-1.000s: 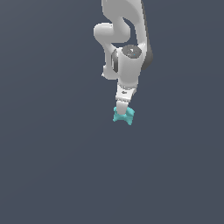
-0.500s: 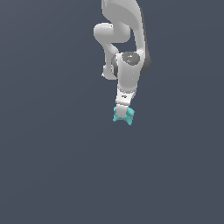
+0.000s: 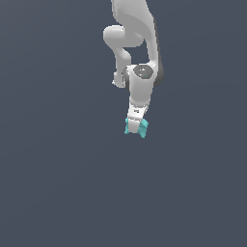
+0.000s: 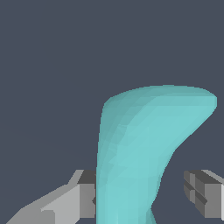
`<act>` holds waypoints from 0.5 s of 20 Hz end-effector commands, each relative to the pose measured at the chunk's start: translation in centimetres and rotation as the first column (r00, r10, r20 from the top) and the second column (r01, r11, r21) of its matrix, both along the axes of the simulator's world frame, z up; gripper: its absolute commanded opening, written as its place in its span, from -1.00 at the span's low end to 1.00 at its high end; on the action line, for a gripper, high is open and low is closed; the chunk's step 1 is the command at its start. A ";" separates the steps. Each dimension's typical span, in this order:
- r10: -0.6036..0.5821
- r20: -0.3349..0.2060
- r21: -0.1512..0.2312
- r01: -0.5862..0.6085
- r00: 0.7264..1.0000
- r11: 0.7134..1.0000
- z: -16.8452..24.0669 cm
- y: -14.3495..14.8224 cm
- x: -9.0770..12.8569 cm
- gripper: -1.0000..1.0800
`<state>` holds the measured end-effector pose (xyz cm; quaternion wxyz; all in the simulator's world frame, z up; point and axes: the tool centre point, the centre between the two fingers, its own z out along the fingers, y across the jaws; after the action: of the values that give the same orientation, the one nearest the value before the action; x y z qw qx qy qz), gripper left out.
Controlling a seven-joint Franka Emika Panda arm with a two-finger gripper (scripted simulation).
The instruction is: Pick up the object and move it to a goal position.
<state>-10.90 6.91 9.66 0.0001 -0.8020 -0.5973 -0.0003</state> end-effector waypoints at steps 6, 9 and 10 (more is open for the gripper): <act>0.000 0.000 0.000 0.000 1.000 1.000 -0.1 0.0 0.0 -1.00; 0.000 0.001 0.000 0.000 1.000 1.000 0.0 0.0 0.0 -1.00; 0.000 0.001 0.000 0.000 1.000 1.000 0.0 0.0 0.1 -1.00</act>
<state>-10.87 6.90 9.67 -0.0003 -0.8020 -0.5973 -0.0006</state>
